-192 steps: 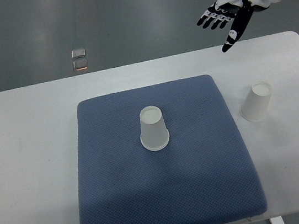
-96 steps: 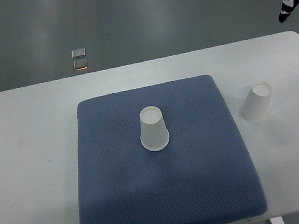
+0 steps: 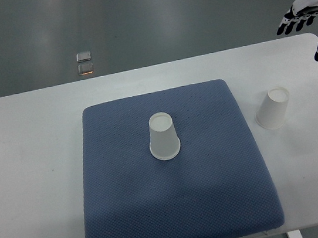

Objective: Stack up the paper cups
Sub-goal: 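Move the right hand over and down toward the loose white paper cup, then close the right hand fingers around the loose white paper cup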

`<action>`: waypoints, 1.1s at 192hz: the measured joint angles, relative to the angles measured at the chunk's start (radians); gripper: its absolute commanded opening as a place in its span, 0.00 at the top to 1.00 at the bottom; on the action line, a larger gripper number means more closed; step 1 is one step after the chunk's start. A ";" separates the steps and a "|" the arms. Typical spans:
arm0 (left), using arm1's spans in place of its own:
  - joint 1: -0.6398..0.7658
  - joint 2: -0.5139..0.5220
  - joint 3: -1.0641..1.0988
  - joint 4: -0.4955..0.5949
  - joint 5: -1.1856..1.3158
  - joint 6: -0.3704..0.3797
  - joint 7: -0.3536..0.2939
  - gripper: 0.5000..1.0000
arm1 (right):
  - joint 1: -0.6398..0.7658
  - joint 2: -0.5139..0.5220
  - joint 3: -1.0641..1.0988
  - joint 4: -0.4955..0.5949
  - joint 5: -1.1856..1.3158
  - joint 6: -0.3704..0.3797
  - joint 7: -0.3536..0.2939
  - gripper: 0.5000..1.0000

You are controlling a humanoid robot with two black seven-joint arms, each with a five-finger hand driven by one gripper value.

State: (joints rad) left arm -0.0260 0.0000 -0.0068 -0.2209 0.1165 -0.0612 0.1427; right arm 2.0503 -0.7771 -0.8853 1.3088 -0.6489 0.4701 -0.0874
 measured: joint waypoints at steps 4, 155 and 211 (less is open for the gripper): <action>0.000 0.000 0.000 0.000 0.000 0.000 0.000 0.00 | -0.020 0.008 0.000 -0.008 0.000 -0.023 0.000 0.13; 0.001 0.000 -0.002 0.003 0.000 0.000 0.000 0.00 | -0.381 0.144 0.004 -0.109 0.012 -0.384 0.010 0.14; 0.001 0.000 -0.002 -0.002 0.000 0.001 0.000 0.00 | -0.441 0.166 0.040 -0.129 0.013 -0.388 0.013 0.14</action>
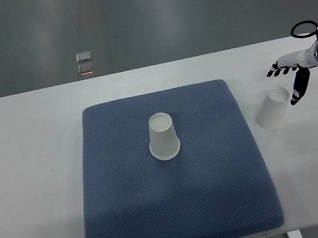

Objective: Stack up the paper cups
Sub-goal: 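Close the right hand fingers around the loose white paper cup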

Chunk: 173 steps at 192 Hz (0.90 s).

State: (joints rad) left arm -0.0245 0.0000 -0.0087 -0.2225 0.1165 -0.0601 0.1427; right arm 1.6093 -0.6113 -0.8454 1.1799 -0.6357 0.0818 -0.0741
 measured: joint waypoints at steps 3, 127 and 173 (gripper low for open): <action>0.000 0.000 0.000 0.000 0.000 0.000 0.000 0.00 | -0.005 0.001 0.006 -0.003 0.000 0.000 0.000 0.14; 0.000 0.000 -0.001 -0.001 0.000 0.000 0.000 0.00 | -0.123 0.065 0.057 -0.081 -0.008 -0.034 0.000 0.19; 0.000 0.000 -0.001 0.000 0.000 0.000 0.000 0.00 | -0.132 0.062 0.057 -0.082 -0.011 -0.034 0.000 0.32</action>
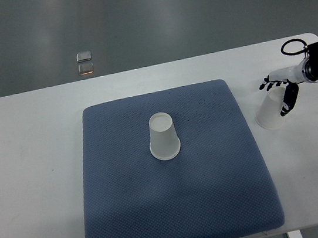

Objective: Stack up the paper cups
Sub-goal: 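Close the right hand fingers around the loose white paper cup, then lift the cup with the right hand and carry it above the cup on the pad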

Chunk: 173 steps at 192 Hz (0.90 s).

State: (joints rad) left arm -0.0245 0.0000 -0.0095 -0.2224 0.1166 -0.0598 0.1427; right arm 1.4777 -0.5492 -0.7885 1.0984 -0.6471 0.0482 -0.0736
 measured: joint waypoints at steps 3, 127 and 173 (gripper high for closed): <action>0.000 0.000 0.000 0.000 0.000 0.000 0.000 0.00 | 0.000 0.000 0.000 0.000 0.000 0.000 0.000 0.34; 0.000 0.000 0.000 -0.001 0.000 0.000 0.000 0.00 | 0.165 -0.064 -0.032 0.077 -0.011 0.103 0.000 0.77; 0.000 0.000 0.002 -0.003 0.000 0.000 0.000 0.00 | 0.495 -0.133 -0.154 0.230 -0.011 0.214 -0.002 0.76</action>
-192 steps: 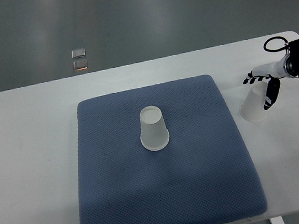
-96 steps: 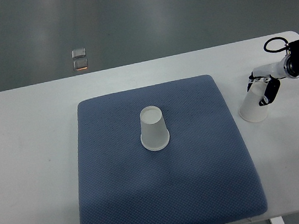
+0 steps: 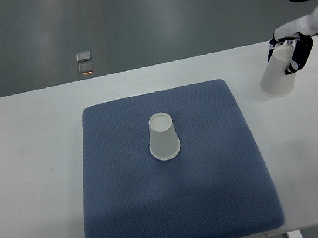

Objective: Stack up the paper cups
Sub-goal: 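Lift the cup with the right hand and carry it above the cup on the pad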

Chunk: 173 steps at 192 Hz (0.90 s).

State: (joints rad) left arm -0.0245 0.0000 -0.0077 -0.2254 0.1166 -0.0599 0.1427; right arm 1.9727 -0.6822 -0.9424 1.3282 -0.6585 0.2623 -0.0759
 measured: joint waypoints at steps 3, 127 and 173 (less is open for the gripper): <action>0.000 0.000 0.000 0.000 0.000 0.000 0.000 0.00 | 0.018 -0.003 -0.008 0.005 0.000 0.009 0.000 0.76; 0.000 0.000 0.002 -0.002 0.002 -0.002 0.000 0.00 | 0.459 0.002 -0.064 0.103 0.015 0.262 -0.012 0.75; 0.000 0.000 0.000 -0.002 0.002 -0.002 0.000 0.00 | 0.504 0.226 -0.036 0.098 0.201 0.249 -0.012 0.75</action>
State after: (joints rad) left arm -0.0246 0.0000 -0.0075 -0.2271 0.1183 -0.0614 0.1426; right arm 2.4765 -0.4562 -0.9783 1.4263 -0.4576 0.5114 -0.0876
